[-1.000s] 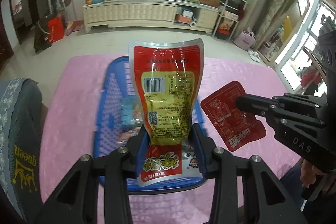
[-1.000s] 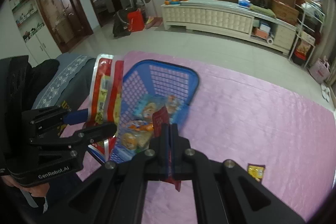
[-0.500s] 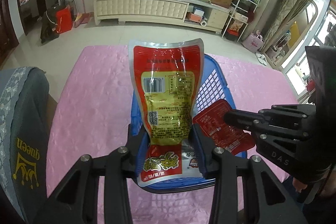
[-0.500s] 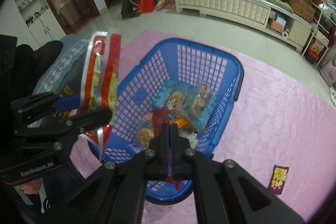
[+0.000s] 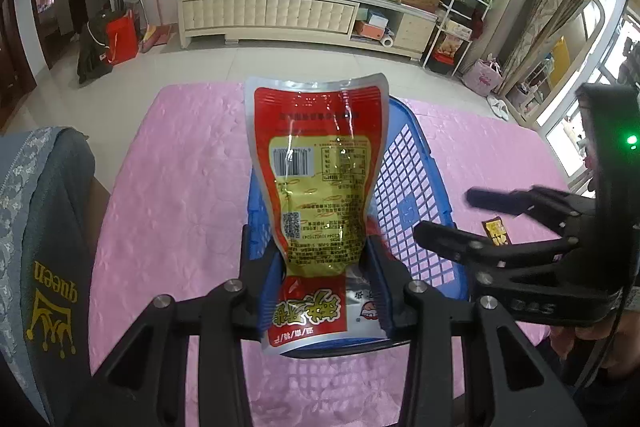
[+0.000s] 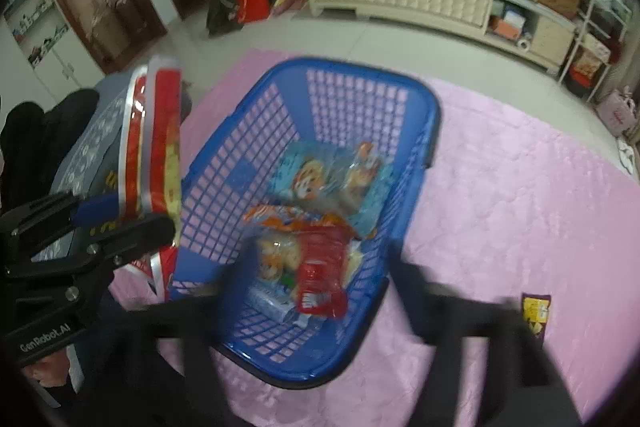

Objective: Organize snacks
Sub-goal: 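Carry both packs over the basket and open both tools to drop them, then move both tools back from the basket toward the purple chip bag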

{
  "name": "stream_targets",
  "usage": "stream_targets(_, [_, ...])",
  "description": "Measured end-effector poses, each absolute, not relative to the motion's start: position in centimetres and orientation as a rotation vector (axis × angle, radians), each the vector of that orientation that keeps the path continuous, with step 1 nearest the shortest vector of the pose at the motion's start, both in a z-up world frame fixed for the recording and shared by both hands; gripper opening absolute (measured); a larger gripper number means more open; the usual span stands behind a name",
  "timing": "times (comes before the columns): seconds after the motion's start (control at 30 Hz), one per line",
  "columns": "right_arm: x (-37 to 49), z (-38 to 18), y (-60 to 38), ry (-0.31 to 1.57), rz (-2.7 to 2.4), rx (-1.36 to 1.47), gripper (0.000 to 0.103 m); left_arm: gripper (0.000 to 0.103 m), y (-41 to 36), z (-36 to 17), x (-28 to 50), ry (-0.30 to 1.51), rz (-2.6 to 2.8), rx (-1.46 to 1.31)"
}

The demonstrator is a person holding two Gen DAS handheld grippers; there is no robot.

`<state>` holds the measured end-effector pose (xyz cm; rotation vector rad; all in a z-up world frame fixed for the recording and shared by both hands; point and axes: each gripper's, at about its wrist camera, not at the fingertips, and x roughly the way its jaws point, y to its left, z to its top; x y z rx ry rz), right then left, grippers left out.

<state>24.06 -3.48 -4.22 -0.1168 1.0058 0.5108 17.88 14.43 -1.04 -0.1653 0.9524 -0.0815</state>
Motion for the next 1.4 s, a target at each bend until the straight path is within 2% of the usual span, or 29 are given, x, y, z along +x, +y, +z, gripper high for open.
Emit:
stream_targets(0.13, [23.4, -3.4, -4.5, 0.969, 0.484, -0.132, 0.087, 0.038, 13.8, -0.8, 17.8, 0.948, -0.085, -0.157])
stream_targets(0.33, [22.9, -2.7, -6.1, 0.907, 0.419, -0.180, 0.103, 0.038, 12.6, -0.9, 18.1, 0.948, -0.108, -0.134])
stream_targets(1.07, [25.3, -5.2, -10.8, 0.923, 0.343, -0.132, 0.103, 0.040, 8.6, -6.0, 23.6, 1.085, -0.181, -0.081])
stream_targets(1.27, [25.1, -5.4, -11.3, 0.929, 0.336, -0.118, 0.103, 0.045, 8.9, -6.7, 23.7, 1.105, -0.154, -0.111])
stream_targets(1.4, [24.8, -5.2, -11.8, 0.925, 0.332, -0.111, 0.103, 0.062, 8.9, -6.5, 23.0, 1.096, -0.144, -0.104])
